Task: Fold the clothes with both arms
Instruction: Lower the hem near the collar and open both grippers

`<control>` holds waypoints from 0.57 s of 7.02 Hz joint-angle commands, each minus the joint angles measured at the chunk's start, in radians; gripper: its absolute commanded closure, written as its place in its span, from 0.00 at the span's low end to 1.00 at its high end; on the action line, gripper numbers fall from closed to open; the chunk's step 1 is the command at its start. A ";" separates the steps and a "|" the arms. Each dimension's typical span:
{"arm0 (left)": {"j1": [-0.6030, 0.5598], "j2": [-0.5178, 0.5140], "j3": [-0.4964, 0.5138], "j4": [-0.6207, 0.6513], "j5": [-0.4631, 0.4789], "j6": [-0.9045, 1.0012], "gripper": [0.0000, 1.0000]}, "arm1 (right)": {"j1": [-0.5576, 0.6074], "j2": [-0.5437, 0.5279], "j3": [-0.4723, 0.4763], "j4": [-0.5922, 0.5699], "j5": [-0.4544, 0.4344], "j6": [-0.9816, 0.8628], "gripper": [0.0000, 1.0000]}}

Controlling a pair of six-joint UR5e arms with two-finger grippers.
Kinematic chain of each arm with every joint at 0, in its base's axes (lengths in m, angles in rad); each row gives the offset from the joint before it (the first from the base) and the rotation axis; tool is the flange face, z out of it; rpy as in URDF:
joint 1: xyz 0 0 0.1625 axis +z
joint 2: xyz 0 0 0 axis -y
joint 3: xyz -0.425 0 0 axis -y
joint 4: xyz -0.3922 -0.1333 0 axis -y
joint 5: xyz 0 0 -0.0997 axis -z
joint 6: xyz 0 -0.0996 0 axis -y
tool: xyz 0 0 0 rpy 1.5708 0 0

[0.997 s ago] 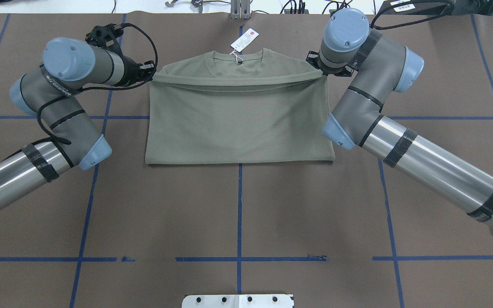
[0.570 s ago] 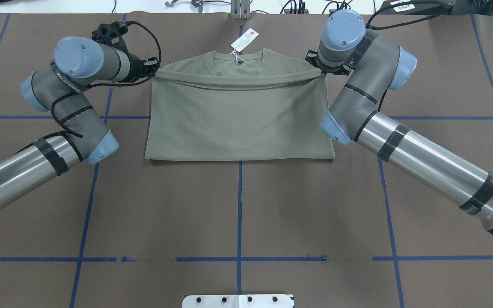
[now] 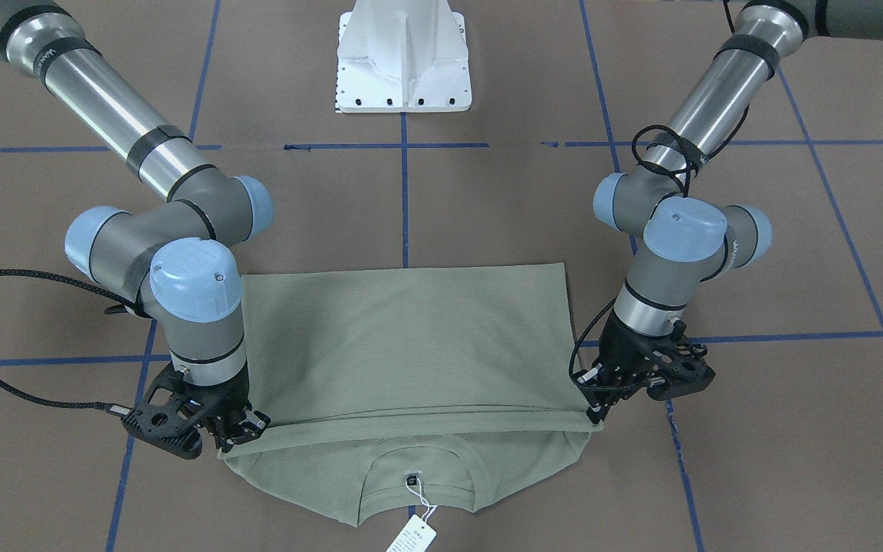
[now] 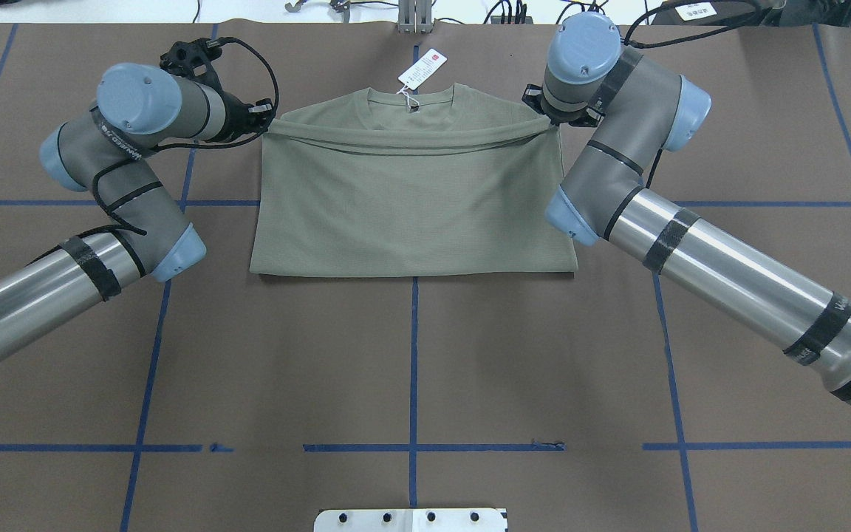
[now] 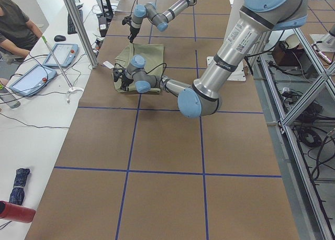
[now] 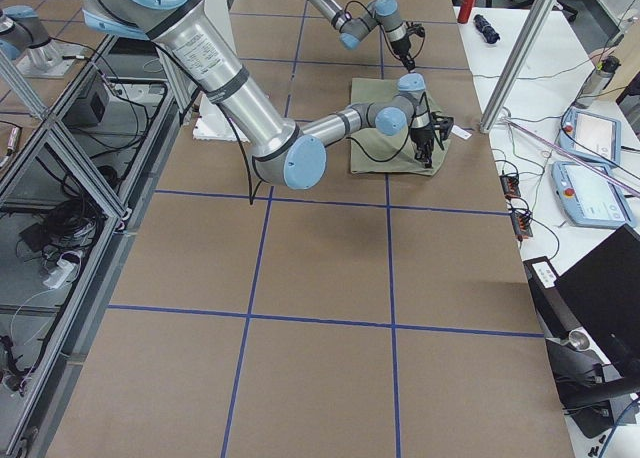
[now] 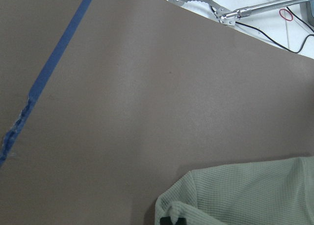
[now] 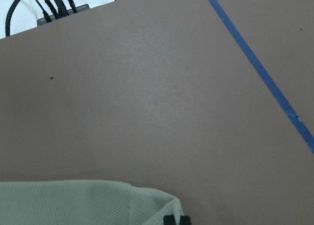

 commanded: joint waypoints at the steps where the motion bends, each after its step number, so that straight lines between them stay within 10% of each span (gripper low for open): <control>1: 0.000 0.000 0.001 -0.001 -0.001 0.000 0.69 | -0.003 0.007 0.000 0.000 -0.001 -0.002 0.37; 2: 0.000 0.000 0.001 -0.001 -0.001 0.000 0.42 | -0.003 0.010 0.002 0.000 -0.001 -0.002 0.33; 4: -0.002 0.000 -0.002 -0.002 -0.001 -0.002 0.38 | 0.000 0.001 0.050 0.002 -0.001 0.007 0.30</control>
